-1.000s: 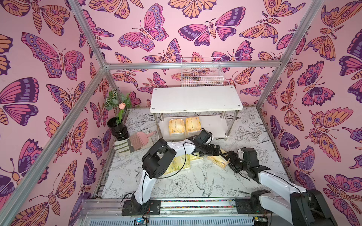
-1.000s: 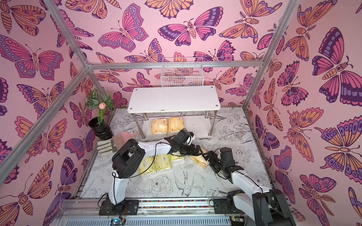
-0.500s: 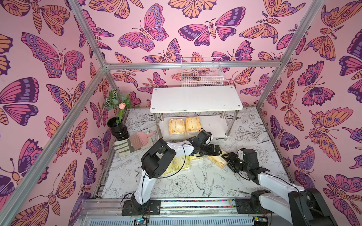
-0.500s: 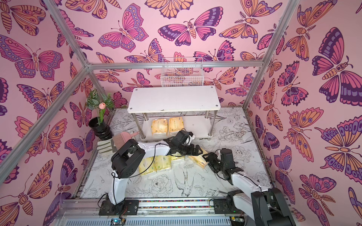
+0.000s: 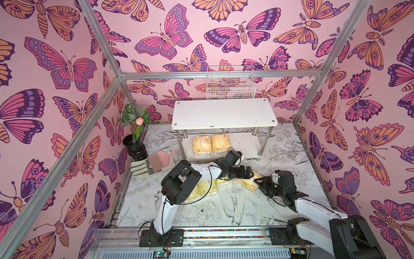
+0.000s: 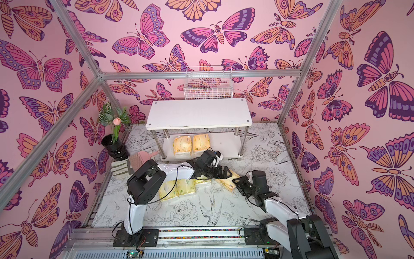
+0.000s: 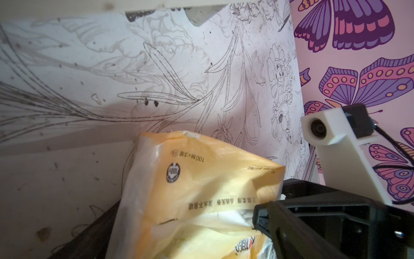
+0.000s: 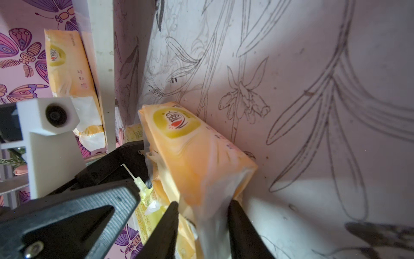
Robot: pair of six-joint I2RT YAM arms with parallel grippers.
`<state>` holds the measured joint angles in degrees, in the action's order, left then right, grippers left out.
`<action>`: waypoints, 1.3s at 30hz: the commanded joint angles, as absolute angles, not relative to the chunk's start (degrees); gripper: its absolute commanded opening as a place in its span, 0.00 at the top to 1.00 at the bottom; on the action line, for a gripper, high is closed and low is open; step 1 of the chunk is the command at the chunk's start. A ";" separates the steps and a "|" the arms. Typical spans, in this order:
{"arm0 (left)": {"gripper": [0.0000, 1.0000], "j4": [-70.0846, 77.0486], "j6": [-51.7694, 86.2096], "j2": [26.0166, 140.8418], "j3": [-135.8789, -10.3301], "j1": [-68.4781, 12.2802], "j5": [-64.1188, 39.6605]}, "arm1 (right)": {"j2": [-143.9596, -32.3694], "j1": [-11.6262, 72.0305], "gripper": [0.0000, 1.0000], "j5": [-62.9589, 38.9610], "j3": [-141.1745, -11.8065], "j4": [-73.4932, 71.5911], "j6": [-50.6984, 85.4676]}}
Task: Place the tissue boxes on the shelf by color
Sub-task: Pick up the box of tissues from the center of the board.
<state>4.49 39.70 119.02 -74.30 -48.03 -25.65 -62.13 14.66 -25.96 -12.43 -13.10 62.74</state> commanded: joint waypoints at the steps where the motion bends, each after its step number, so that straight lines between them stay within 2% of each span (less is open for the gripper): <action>1: 0.00 0.16 40.81 118.72 -72.51 -49.29 -27.37 | -60.04 14.68 0.70 -26.04 -12.66 -10.41 61.97; 9: 0.00 -2.85 39.79 112.46 -74.21 -49.22 -26.32 | -56.16 14.70 0.99 -26.16 -12.51 -5.26 61.80; 20: 0.00 -15.74 33.03 101.81 -79.25 -49.21 -21.47 | -39.59 14.75 1.00 -24.77 -13.80 7.99 65.46; 26: 0.00 -22.20 29.48 91.68 -76.34 -49.22 -11.51 | -32.70 14.68 1.00 -24.43 -13.03 8.19 71.11; 32: 0.00 -26.63 29.05 77.96 -70.82 -49.13 -0.35 | -31.60 15.29 1.00 -21.55 -13.23 3.77 77.35; 39: 0.00 -31.59 32.23 63.63 -63.55 -48.87 8.13 | -37.89 21.35 1.00 -9.32 -16.72 -4.35 81.10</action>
